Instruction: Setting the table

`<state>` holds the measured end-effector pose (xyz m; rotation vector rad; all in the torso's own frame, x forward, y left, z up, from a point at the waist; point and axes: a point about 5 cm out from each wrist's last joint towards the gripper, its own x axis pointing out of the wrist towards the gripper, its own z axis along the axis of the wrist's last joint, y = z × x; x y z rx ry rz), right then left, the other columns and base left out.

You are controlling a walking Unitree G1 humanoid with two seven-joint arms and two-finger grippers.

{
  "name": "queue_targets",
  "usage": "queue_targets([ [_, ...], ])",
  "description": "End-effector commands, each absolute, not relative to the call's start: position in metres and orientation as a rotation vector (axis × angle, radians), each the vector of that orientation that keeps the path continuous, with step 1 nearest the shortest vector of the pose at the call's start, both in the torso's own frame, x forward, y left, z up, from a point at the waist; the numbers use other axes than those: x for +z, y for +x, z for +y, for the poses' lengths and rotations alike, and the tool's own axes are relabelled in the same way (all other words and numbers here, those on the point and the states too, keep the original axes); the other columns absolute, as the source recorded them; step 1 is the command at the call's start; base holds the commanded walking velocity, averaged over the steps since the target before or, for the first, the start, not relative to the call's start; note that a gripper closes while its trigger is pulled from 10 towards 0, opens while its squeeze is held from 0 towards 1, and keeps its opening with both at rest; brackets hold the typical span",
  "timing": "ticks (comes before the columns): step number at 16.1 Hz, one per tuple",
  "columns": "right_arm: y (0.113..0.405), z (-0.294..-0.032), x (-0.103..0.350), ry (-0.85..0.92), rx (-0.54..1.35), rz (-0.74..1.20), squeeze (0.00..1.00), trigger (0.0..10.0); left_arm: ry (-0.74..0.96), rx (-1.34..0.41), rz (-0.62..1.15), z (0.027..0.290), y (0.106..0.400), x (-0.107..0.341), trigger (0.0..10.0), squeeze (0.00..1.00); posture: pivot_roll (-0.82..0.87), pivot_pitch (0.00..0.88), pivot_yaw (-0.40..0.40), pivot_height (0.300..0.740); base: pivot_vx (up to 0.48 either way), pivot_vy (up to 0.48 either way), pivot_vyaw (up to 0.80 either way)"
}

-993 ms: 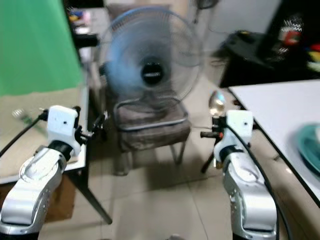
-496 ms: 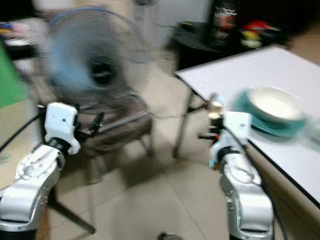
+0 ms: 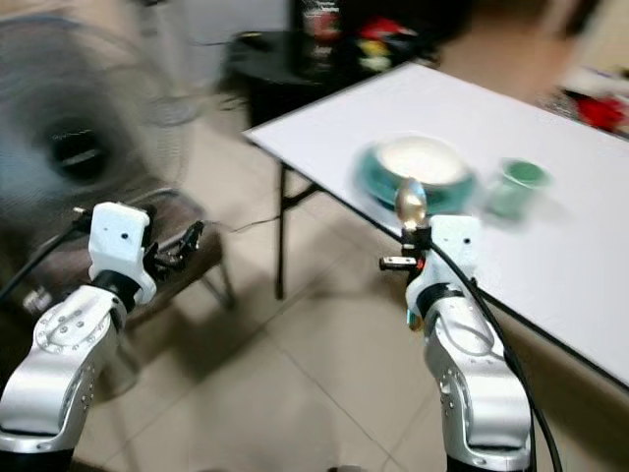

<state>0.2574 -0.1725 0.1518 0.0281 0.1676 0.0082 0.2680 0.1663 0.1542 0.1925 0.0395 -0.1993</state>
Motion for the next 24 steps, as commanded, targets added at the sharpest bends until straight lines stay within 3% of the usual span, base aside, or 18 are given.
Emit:
queue_targets([
  [1,0.2577,-0.1766,0.1547,0.019,-0.005,0.166,0.00,10.0,0.192,-0.197,0.035,0.1649,0.2694,0.1557,10.0,0.00,0.11,0.000,0.010,0.740,0.000,0.000,-0.80],
  [14,0.2559,-0.1775,0.1522,0.032,-0.034,0.187,0.00,10.0,0.204,-0.210,0.032,0.1656,0.2737,0.1576,10.0,0.00,0.10,0.000,0.026,0.740,0.000,0.290,-0.76],
  [18,0.2544,-0.1751,0.1495,0.023,-0.026,0.201,0.00,10.0,0.212,-0.212,0.031,0.1672,0.2748,0.1589,10.0,0.00,0.10,0.000,0.034,0.740,0.000,0.337,0.00],
  [24,0.2533,-0.1777,0.1468,0.013,-0.036,0.222,0.00,10.0,0.207,-0.211,0.016,0.1683,0.2786,0.1620,10.0,0.00,0.09,0.000,0.046,0.740,0.000,0.000,0.00],
])
